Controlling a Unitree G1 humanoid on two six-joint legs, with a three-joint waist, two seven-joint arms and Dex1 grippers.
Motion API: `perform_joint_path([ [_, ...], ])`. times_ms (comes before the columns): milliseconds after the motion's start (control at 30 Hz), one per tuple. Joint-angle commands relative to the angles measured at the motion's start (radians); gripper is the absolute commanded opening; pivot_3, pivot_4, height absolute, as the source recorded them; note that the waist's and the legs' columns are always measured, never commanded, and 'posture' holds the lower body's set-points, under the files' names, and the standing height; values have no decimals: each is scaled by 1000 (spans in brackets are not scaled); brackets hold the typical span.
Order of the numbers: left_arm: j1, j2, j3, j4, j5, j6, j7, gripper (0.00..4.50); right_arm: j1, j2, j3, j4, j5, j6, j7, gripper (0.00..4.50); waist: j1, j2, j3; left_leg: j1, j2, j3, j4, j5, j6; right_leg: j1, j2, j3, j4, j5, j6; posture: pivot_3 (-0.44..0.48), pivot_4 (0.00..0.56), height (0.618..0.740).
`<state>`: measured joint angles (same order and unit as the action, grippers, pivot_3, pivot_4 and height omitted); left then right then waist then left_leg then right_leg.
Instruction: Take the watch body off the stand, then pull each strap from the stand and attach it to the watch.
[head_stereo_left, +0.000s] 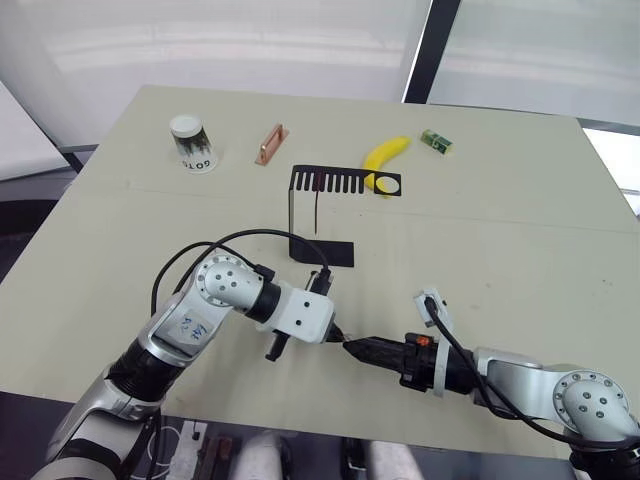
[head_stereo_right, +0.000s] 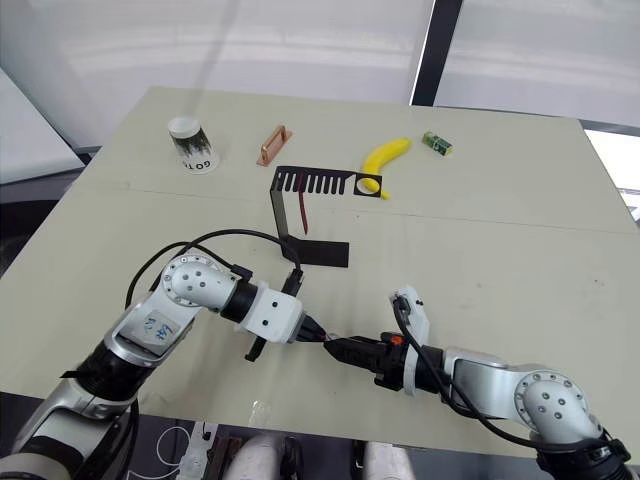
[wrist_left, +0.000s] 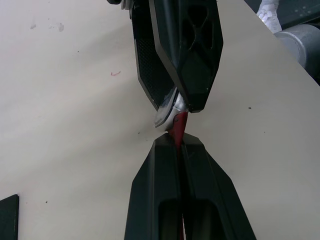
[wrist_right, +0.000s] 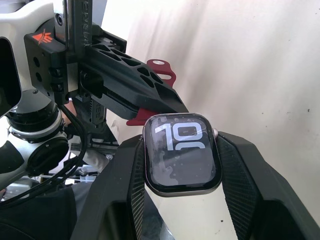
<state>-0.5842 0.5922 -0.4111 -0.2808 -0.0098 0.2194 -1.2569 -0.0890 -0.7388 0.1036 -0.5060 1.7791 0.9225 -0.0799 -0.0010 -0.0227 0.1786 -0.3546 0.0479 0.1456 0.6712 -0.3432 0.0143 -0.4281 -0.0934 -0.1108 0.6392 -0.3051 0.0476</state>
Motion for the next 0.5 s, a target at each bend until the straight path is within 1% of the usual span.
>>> perform_joint_path([
  [33,-27,-27,-19,-45,-5,-13,17,0,-21,21,20,-44,53,4,22,1608,0,0,0,0,0,0,0,0,0,0,0,0,0,0,0,0,150,729],
  [500,-28,-39,-25,-34,8,-11,22,0,-12,14,17,-56,54,6,28,1608,0,0,0,0,0,0,1,0,1,0,0,0,1,0,0,0,150,729],
])
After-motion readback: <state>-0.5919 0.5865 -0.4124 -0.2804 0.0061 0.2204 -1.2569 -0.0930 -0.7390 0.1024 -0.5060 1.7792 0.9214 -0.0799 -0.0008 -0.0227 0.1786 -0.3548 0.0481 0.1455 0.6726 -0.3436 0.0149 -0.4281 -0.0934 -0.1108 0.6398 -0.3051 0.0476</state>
